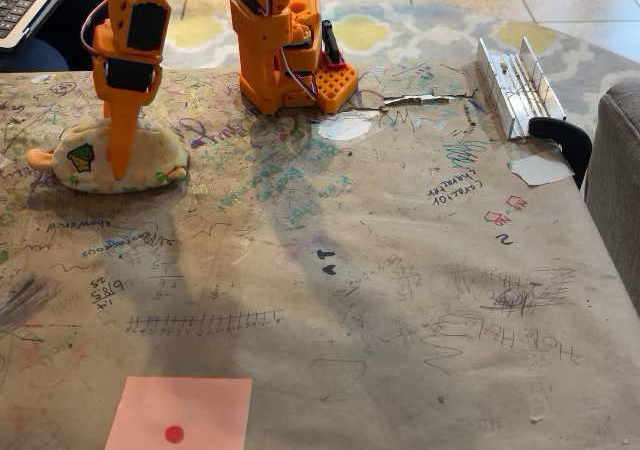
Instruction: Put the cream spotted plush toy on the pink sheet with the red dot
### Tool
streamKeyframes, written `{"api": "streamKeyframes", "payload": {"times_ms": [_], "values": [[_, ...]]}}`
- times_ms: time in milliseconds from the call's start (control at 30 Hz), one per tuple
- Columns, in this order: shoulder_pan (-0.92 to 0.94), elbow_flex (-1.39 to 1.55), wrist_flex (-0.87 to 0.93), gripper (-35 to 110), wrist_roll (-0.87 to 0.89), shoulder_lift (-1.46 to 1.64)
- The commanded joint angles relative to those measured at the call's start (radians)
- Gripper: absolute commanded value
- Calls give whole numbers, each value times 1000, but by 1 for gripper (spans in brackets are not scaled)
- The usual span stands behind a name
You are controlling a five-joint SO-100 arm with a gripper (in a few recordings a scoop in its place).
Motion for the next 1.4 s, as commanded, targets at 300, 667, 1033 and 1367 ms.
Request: {"api": "streamKeyframes", "payload": {"times_ms": [300, 667, 1033, 1367], "values": [[-34, -140, 75, 0, 98, -21], [-538, -224, 376, 0, 695, 557], [-933, -514, 624, 0, 1169, 1124], [-1118, -609, 657, 0, 1198, 1347]]}}
